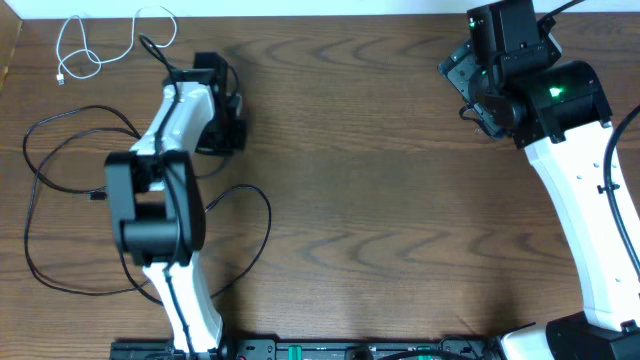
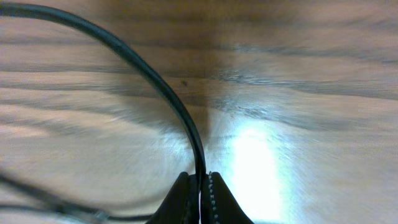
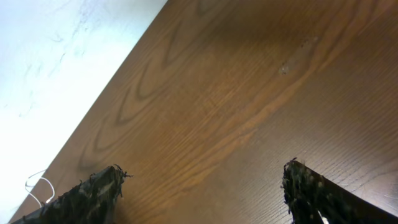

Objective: Untangle cables

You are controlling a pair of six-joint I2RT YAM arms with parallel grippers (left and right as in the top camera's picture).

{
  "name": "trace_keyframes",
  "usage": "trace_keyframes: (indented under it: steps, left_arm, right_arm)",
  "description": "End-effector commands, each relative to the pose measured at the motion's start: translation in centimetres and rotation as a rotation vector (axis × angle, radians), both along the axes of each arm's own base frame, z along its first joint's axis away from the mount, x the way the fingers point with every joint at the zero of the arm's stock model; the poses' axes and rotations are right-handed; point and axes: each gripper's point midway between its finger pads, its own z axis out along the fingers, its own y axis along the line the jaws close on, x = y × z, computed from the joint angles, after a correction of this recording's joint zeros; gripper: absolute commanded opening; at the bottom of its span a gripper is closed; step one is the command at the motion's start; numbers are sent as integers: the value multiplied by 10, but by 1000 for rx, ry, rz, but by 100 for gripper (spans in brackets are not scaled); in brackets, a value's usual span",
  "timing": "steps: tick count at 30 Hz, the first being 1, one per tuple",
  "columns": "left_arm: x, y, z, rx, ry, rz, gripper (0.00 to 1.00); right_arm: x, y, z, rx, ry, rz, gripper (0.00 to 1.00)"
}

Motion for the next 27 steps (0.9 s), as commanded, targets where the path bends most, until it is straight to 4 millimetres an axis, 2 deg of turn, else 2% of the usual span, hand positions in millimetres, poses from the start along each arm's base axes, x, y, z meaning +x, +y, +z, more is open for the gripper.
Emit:
trace_keyframes:
  steps: [1, 6, 11, 15, 16, 18, 20, 22, 23, 24, 27]
  left_arm:
    - [15, -5, 79, -61, -209, 11, 7]
    - [11, -4, 130, -63, -332, 12, 7]
    - [-2, -5, 159, -76, -375, 66, 7]
    - [-1, -4, 154, -74, -364, 67, 9]
    - [-2, -4, 151, -73, -355, 67, 24]
    - [-2, 0, 147, -62, -344, 79, 28]
    - [1, 23, 149, -5, -365, 192, 29]
    - [5, 50, 152, 25, -404, 352, 51]
    - [6, 73, 154, 13, -431, 489, 71]
    - [4, 94, 155, 6, -445, 603, 75]
    - [-9, 134, 155, 8, -449, 782, 76]
  right_arm:
    - [1, -3, -5, -22, 12, -2, 81]
    - [1, -3, -5, -22, 13, -2, 80]
    - [1, -3, -5, -22, 14, -2, 80]
    - [1, -3, -4, -20, 10, -1, 81]
    - [1, -3, -4, -20, 11, 1, 86]
    - [1, 0, -5, -45, 16, 61, 89]
    - [6, 12, -4, -99, 8, 206, 94]
    - [9, 31, -3, -152, -10, 402, 97]
    - [10, 48, -5, -169, -18, 537, 99]
    - [9, 60, -9, -170, -17, 619, 99]
    - [10, 87, -16, -163, -34, 780, 99]
